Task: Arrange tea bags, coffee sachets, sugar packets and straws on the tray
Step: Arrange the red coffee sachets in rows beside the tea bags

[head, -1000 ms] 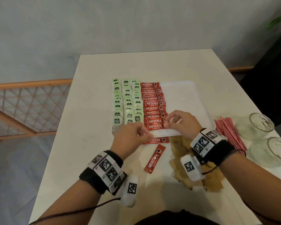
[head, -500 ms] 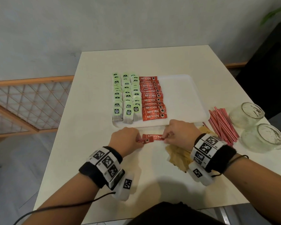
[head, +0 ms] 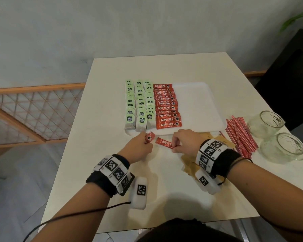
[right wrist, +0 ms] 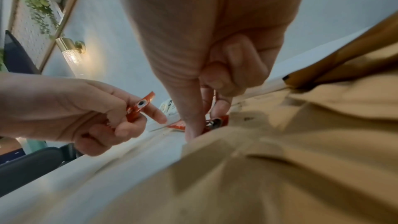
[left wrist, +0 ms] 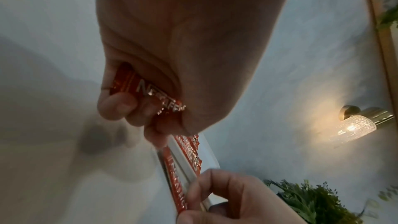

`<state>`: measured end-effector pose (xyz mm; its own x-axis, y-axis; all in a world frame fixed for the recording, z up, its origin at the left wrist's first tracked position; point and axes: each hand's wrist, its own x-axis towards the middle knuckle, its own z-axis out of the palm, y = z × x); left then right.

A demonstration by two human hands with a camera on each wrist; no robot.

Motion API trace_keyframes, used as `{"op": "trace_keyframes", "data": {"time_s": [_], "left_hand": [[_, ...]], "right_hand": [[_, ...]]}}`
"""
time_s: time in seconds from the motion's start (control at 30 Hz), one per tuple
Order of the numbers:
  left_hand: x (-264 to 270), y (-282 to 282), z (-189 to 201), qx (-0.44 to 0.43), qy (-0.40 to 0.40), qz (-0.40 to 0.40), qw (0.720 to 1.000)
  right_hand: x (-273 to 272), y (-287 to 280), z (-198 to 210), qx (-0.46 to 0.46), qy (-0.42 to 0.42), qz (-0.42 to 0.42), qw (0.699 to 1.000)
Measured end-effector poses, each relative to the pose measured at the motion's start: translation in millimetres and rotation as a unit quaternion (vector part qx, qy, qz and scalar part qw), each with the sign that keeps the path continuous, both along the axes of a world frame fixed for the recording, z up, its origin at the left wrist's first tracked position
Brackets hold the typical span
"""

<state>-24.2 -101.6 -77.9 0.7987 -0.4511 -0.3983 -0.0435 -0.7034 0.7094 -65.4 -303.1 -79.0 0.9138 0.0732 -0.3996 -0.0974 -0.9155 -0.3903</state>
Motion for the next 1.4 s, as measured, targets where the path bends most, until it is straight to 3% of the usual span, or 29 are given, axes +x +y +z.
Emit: {"op": "trace_keyframes", "data": {"time_s": [0.3,0.43,0.6,0.73,0.83,0.93,1.13,1.4], "left_hand": [[1.0,-4.2,-15.7,-0.015,-0.070,0.012,0.997],[1.9,-5.3,-12.2,-0.013,-0.098,-0.003,0.995],[7.5,-13.0,3.5,-0.091,-0.104,0.039,0.990],[21.6,-14.0,10.6,-0.159,-0.103,0.141,0.972],[29.1,-15.6,11.9,-0.177,-0.082,0.144,0.970],[34.1,-20.7,12.3,-0.170,-0.071,0.129,0.974],[44.5,-23.8,15.0,-0.203,-0.004,0.183,0.962],[52.5,-13.2,8.2,-0.222,0.021,0.160,0.962]], "right_hand": [[6.5,-1.6,-2.7,0.038,0.010,0.000,0.999],[6.1,-3.5,2.4,0.062,-0.027,-0.006,0.998],[13.7,-7.2,19.0,0.145,-0.079,-0.036,0.986],[22.7,-27.4,23.4,0.235,-0.106,-0.131,0.957],[23.7,-34.5,22.0,0.308,-0.123,-0.204,0.921],[27.8,-40.6,11.3,0.261,-0.117,-0.233,0.930],[34.2,-47.8,-12.0,0.143,-0.049,-0.258,0.954],[46.2,-41.5,-12.9,0.093,-0.021,-0.298,0.950]]}}
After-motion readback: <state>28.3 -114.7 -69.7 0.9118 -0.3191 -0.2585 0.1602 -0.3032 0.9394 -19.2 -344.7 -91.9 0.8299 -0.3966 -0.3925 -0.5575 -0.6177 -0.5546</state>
